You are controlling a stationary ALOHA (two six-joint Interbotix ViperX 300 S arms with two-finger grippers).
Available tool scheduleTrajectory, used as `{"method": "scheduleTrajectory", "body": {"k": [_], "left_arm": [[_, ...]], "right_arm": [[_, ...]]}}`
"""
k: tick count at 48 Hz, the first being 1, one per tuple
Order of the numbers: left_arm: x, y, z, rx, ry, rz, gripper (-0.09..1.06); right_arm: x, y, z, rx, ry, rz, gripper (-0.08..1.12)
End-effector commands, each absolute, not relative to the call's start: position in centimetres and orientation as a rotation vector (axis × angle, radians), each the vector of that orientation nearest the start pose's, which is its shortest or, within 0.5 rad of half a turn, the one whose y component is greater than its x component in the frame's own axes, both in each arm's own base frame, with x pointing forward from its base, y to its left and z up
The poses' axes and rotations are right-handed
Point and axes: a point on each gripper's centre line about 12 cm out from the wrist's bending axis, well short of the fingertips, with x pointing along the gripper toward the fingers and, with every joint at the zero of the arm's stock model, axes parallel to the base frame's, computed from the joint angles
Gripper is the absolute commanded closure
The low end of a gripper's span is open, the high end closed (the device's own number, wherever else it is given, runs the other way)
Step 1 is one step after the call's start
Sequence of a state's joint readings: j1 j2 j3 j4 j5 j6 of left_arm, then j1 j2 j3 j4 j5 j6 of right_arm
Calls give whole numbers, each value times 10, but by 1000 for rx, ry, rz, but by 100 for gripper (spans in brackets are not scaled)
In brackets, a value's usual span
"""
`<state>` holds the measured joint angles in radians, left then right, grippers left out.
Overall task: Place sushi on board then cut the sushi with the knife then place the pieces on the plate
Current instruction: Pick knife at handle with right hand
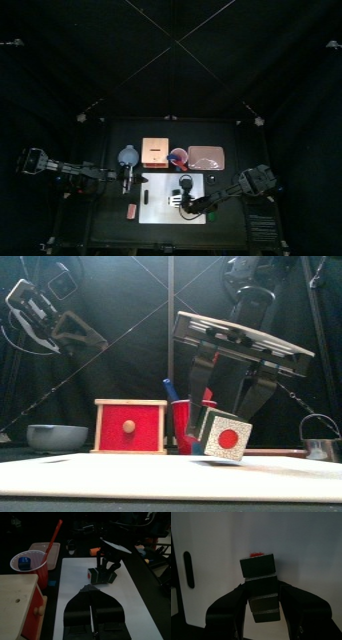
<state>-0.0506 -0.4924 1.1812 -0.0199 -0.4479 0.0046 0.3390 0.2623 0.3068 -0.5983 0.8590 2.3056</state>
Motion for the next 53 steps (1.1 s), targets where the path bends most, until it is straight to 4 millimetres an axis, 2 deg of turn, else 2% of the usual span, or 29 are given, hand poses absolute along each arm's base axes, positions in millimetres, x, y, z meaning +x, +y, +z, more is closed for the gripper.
{"method": "scheduleTrajectory", "body": {"k": [1,7,15,20,28,38,48,53], "left_arm": [[258,-11,205,-4,224,-38,98],[257,-11,203,-4,230,-38,98],[255,-11,200,-7,238,-37,98],[254,-11,198,-6,243,-37,98],[253,-11,197,-8,247,-36,98],[253,-11,197,-6,246,-35,98],[253,-10,197,-14,247,-32,98],[254,-10,198,-15,244,-32,98]], "right_arm": [[411,90,150,1179,667,-1076,35],[410,92,144,1194,685,-1090,31],[407,92,139,1212,707,-1112,18],[409,91,141,1216,699,-1111,10],[407,92,147,1208,701,-1112,7],[393,99,181,1176,674,-1072,7],[354,113,220,1022,710,-1044,7],[342,111,241,965,741,-995,7]]}}
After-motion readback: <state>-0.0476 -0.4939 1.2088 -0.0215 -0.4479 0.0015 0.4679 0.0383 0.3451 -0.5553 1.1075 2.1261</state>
